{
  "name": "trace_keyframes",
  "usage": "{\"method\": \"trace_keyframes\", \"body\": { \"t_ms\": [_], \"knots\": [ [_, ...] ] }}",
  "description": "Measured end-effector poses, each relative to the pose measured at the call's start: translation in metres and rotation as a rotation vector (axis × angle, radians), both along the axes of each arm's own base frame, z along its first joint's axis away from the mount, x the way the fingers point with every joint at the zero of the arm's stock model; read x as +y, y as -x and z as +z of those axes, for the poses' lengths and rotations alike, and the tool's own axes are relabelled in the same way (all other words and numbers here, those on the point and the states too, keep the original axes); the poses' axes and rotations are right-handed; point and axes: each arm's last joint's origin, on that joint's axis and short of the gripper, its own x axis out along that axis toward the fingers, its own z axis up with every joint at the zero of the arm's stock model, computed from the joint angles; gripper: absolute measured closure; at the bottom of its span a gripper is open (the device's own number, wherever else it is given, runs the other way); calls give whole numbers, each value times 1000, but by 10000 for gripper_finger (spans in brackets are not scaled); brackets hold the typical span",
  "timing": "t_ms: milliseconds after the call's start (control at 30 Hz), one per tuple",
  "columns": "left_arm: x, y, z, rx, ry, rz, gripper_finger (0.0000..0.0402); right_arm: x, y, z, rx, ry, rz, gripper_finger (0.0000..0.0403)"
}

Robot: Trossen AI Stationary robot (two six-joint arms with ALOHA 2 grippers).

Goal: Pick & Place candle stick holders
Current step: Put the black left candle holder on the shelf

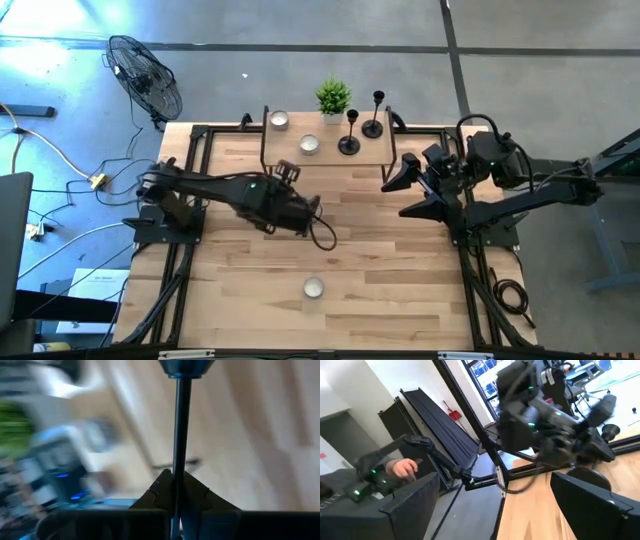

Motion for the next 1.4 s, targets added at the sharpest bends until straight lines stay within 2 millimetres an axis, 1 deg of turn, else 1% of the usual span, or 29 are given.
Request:
{"method": "trace_keyframes", "body": {
  "t_ms": [100, 167, 267, 367, 467, 633, 733, 833, 900, 1000, 1167, 1267, 1400],
  "knots": [
    [-10, 3, 26, -146, -103, 8, 396, -2, 1, 1, -13, 18, -13, 27],
    [-14, 7, 45, -289, -164, 59, 396, -3, 1, 1, -14, 23, -20, 27],
    [-20, 12, 69, -511, -173, 155, 396, -6, 1, 1, -14, 24, -31, 27],
    [-26, 13, 91, -748, -87, 235, 396, -8, 1, 1, -14, 24, -44, 27],
    [-34, 14, 111, -916, 13, 244, 396, -11, 1, 1, -19, 36, -61, 27],
    [-45, 7, 134, -1099, 208, 162, 396, -15, 1, 1, -32, 74, -81, 27],
    [-48, 1, 146, -1215, 355, 123, 396, -16, 1, 1, -44, 104, -85, 27],
    [-49, -4, 158, -1333, 450, 101, 396, -16, 1, 1, -60, 147, -85, 27],
    [-49, -6, 164, -1404, 499, 90, 396, -16, 1, 1, -72, 179, -83, 27],
    [-46, -11, 167, -1466, 531, 80, 397, -15, 4, 3, -99, 229, -82, 27],
    [-38, -19, 169, -1543, 643, 92, 397, -15, 19, 10, -179, 329, -95, 27],
    [-31, -25, 164, -1543, 717, 118, 397, -14, 30, 15, -237, 409, -113, 27],
    [-18, -31, 152, -1479, 791, 195, 397, -13, 43, 17, -270, 532, -161, 27]
  ]
}}
